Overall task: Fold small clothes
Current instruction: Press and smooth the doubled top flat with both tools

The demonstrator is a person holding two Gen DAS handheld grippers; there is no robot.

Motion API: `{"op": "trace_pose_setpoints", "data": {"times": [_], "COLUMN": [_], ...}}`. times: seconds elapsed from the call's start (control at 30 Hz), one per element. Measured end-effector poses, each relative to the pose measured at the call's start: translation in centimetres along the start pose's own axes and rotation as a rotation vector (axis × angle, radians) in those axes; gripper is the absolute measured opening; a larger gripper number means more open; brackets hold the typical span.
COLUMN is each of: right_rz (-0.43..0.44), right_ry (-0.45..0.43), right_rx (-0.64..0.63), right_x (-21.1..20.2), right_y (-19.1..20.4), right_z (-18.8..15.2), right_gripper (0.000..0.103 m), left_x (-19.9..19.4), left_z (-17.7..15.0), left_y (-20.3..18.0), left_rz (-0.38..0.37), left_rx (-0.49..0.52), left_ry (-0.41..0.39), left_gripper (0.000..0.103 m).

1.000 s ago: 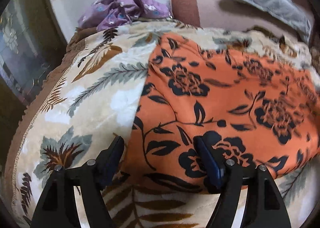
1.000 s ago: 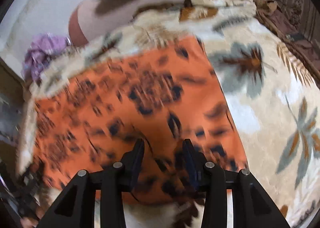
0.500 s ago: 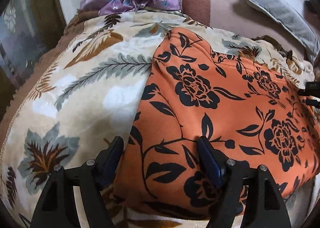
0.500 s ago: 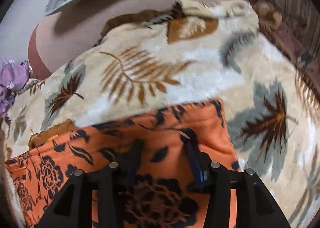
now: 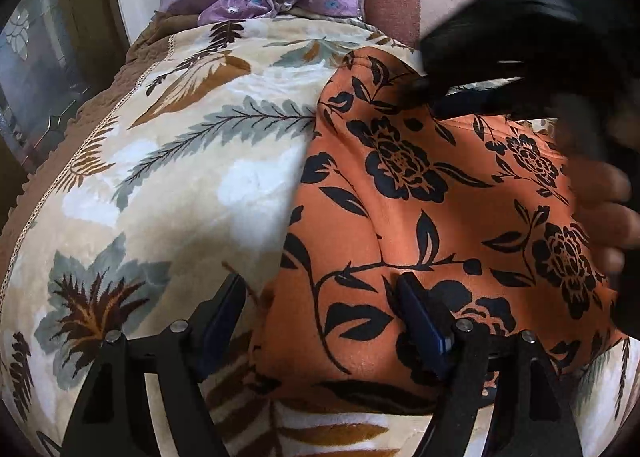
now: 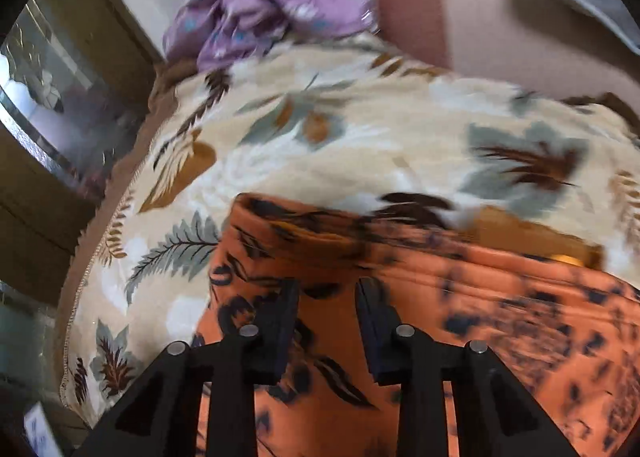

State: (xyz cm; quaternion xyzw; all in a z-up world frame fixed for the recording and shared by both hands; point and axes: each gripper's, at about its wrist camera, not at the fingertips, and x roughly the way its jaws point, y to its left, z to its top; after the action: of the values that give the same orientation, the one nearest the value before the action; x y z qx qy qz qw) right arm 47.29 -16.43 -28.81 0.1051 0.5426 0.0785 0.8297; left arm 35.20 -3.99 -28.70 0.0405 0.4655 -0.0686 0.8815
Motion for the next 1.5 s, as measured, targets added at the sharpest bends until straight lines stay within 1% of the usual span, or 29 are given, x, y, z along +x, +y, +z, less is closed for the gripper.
{"op": "trace_pose_setpoints", "data": {"times": [0.07, 0.1, 0.17, 0.3, 0.43, 0.5, 0.53, 0.57, 0.67, 0.87, 0.93, 0.97, 1.03, 1.13, 1.17, 1.2, 1.27, 1.33, 1.37, 1.43, 1.5], "right_rz": [-0.021, -0.042, -0.021, 0.014, 0.049, 0.052, 0.054, 0.051, 0.042, 0.021, -0.006, -0.039, -0.078, -0.085, -0.066, -0.036, -0.009, 0.017, 0.019, 0.024, 0.011], "right_ry": [0.025, 0.037, 0.021, -0.011, -0.080, -0.102, -0.110, -0.113, -0.125, -0.120, -0.108, -0.100, -0.083, -0.032, -0.035, -0.064, -0.088, -0.133, -0.148, -0.188, -0.229], "right_rx": [0.030, 0.040, 0.072, 0.123, 0.161, 0.172, 0.177, 0.183, 0.221, 0.327, 0.352, 0.354, 0.373, 0.453, 0.465, 0.471, 0.478, 0.488, 0.492, 0.512, 0.542], "right_x": [2.4, 3.6, 4.1, 2.6, -1.7, -3.5, -4.7, -5.8, -9.1, -13.1, -13.6, -13.8, -13.9, -13.0, -12.9, -13.2, -14.0, -14.8, -15.1, -16.0, -17.1], "right_y": [0.1, 0.0, -0.7, -1.9, -3.3, -4.1, -4.6, -5.2, -7.7, -12.5, -13.6, -14.3, -15.8, -18.6, -19.1, -19.4, -19.7, -20.1, -20.2, -20.8, -21.7], "right_z": [0.7, 1.0, 1.5, 1.7, 0.4, -0.3, -1.0, -1.6, -4.3, -10.0, -11.9, -13.1, -15.0, -17.9, -18.5, -19.0, -19.5, -20.3, -20.7, -21.6, -22.0], "right_gripper": [0.032, 0.030, 0.030, 0.030, 0.030, 0.030, 0.031, 0.035, 0.035, 0.035, 0.035, 0.035, 0.035, 0.034, 0.033, 0.033, 0.033, 0.033, 0.033, 0.033, 0.033], "left_x": [0.4, 0.8, 1.1, 1.1, 1.2, 1.3, 1.3, 1.3, 1.2, 1.2, 1.2, 1.2, 1.2, 1.3, 1.3, 1.4, 1.3, 0.7, 0.3, -0.7, -1.4], "left_z": [0.0, -0.1, -0.1, -0.1, -0.1, 0.0, 0.0, -0.1, -0.2, -0.3, -0.3, -0.3, -0.4, -0.3, -0.3, -0.3, -0.1, 0.2, 0.4, 0.4, 0.4], "left_y": [0.3, 0.7, 1.3, 0.8, 0.8, 0.8, 0.8, 0.8, 0.6, 0.2, 0.2, 0.2, 0.1, 0.1, 0.1, 0.1, 0.2, -0.1, -0.4, -1.1, -1.6], "left_rz": [-0.008, -0.028, -0.048, -0.022, -0.019, -0.016, -0.014, -0.012, 0.001, 0.022, 0.029, 0.034, 0.036, 0.041, 0.041, 0.041, 0.040, 0.048, 0.042, -0.001, -0.012], "left_rx": [-0.004, -0.023, -0.056, -0.031, -0.041, -0.042, -0.043, -0.043, -0.043, -0.039, -0.035, -0.034, -0.033, -0.043, -0.046, -0.055, -0.071, -0.065, -0.054, -0.037, -0.036], "left_ry": [0.007, 0.015, 0.021, 0.011, 0.010, 0.008, 0.006, 0.004, -0.003, -0.013, -0.018, -0.018, -0.021, -0.019, -0.016, -0.008, 0.016, 0.034, 0.030, 0.013, -0.003], "left_gripper": [0.090, 0.091, 0.095, 0.097, 0.097, 0.097, 0.097, 0.098, 0.099, 0.100, 0.100, 0.100, 0.100, 0.101, 0.101, 0.101, 0.101, 0.100, 0.100, 0.100, 0.100]}}
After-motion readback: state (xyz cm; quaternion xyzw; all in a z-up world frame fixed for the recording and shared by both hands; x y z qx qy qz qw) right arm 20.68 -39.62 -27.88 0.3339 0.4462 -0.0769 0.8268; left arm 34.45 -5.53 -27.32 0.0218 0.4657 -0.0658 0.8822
